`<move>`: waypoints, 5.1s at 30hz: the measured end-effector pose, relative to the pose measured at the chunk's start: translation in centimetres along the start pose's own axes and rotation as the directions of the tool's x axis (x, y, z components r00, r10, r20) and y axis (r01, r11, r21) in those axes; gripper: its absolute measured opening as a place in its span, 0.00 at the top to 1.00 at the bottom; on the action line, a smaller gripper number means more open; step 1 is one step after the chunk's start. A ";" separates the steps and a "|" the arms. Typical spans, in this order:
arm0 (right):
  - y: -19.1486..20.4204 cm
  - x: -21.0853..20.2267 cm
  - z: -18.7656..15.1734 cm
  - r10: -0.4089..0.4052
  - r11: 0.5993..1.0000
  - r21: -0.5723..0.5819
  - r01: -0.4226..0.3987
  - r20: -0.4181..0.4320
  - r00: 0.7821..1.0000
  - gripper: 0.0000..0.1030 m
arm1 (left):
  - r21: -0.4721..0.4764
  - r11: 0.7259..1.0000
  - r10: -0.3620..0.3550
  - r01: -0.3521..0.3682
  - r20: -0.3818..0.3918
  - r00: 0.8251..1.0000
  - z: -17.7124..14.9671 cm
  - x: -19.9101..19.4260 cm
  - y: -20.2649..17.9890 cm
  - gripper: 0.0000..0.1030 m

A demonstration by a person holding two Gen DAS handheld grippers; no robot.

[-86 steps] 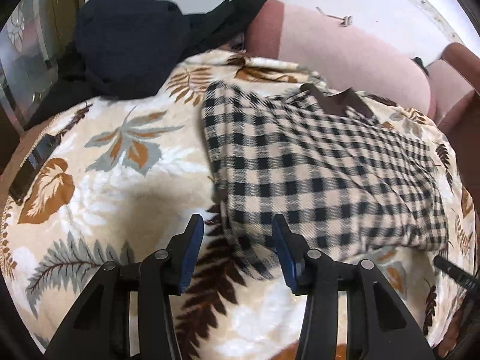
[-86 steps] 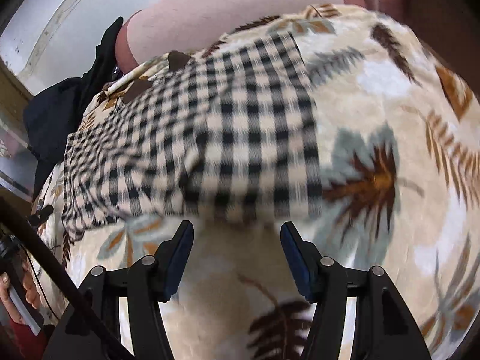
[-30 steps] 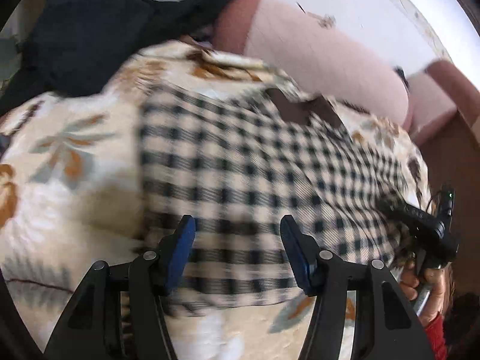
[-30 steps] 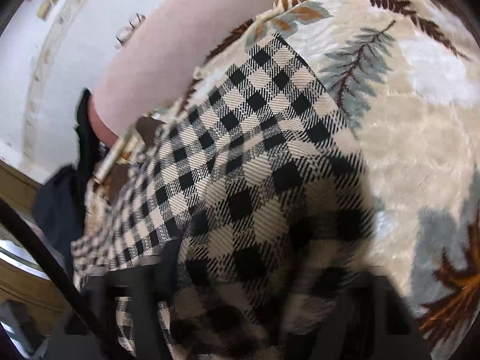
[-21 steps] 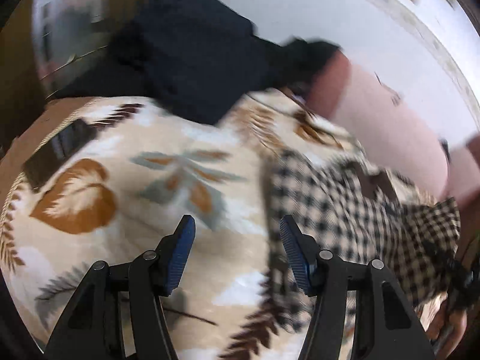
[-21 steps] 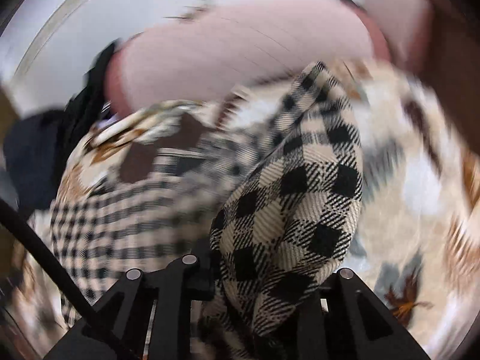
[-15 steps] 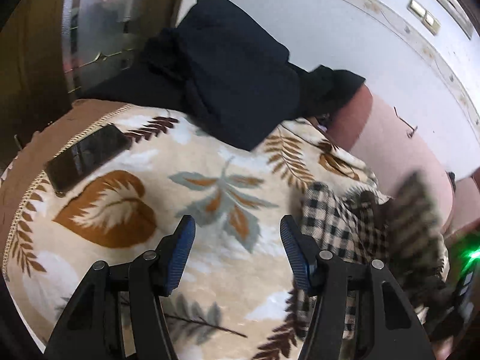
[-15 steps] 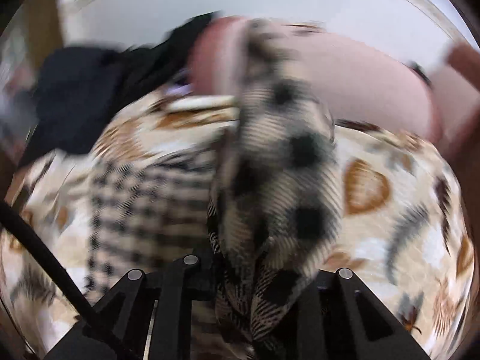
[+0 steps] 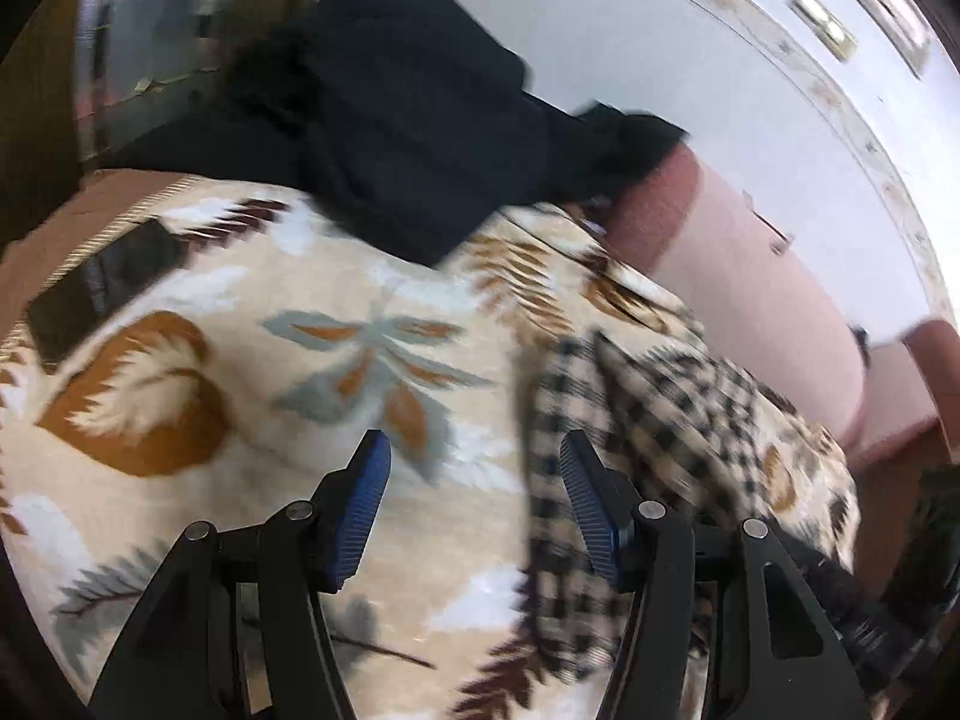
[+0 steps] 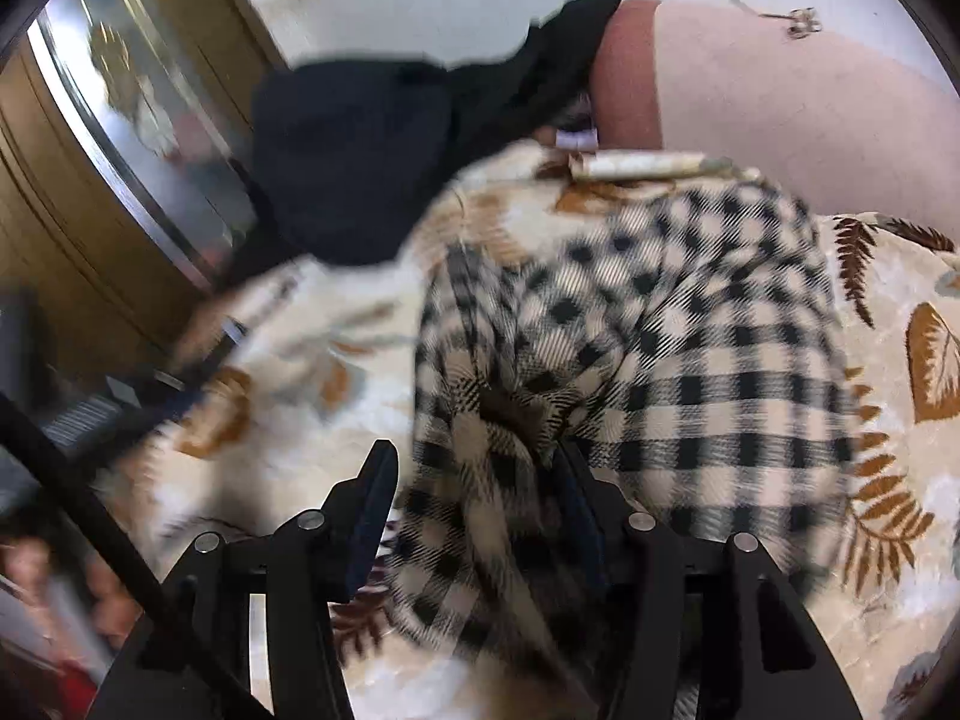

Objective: Fold large clothes

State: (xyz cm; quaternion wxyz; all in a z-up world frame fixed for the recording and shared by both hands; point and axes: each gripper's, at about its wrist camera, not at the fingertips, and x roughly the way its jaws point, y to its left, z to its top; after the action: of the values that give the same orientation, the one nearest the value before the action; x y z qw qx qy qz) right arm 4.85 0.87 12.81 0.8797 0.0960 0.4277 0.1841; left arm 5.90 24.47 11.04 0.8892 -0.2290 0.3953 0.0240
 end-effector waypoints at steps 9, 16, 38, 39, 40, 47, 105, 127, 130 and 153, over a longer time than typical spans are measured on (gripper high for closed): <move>-6.8 -0.3 -2.7 -0.191 0.977 0.084 0.197 -0.071 0.979 0.62 | 0.096 0.936 -0.334 0.340 -0.066 0.940 -2.3 2.8 -8.7 0.44; -4.3 2.3 -6.7 -0.200 0.980 -0.016 0.200 -0.123 0.972 0.57 | 0.181 0.980 -0.043 0.087 -0.233 0.971 -4.8 10.3 -9.4 0.44; -9.1 -6.1 -11.1 -0.143 0.984 0.103 0.144 -0.021 0.990 0.56 | 0.268 0.956 -0.029 0.120 -0.319 0.947 -3.7 14.1 -17.1 0.49; -9.3 -6.2 -11.2 -0.146 0.982 0.114 0.148 -0.023 0.989 0.56 | 0.329 0.938 0.004 0.105 -0.314 0.949 -4.0 14.3 -18.1 0.67; -9.6 -6.3 -11.3 -0.154 0.980 0.125 0.156 -0.026 0.988 0.56 | 0.394 0.917 0.067 0.061 -0.302 0.951 -4.2 14.5 -18.8 0.84; -10.7 -7.0 -8.9 -0.153 0.979 0.136 0.151 0.003 0.988 0.56 | 0.373 0.925 0.030 0.070 -0.256 0.966 -2.6 9.8 -13.6 0.87; 1.5 8.7 -3.7 -0.030 0.999 -0.032 0.024 -0.211 0.977 0.75 | 0.173 0.982 0.077 -0.079 0.013 0.997 -2.2 3.3 -2.7 0.43; 4.1 2.3 -7.4 -0.077 0.997 -0.006 0.077 -0.108 0.991 0.62 | 0.193 0.869 0.327 -0.455 0.466 0.822 -3.6 -4.1 -4.6 0.23; 3.6 -0.2 -7.8 -0.113 0.994 -0.013 0.113 -0.064 0.991 0.61 | 0.204 0.892 0.274 -0.404 0.467 0.840 -4.4 -6.1 -5.0 0.19; 1.5 2.5 1.9 -0.213 0.977 -0.022 0.212 -0.010 0.977 0.51 | 0.124 0.929 0.313 -0.349 0.241 0.919 -5.3 -2.3 -0.9 0.18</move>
State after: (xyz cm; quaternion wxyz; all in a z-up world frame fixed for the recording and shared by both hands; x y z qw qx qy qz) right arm 7.40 3.26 12.64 0.8927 0.0395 0.4390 0.0941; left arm 0.87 21.76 9.93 0.9259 -0.0806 0.3295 0.1663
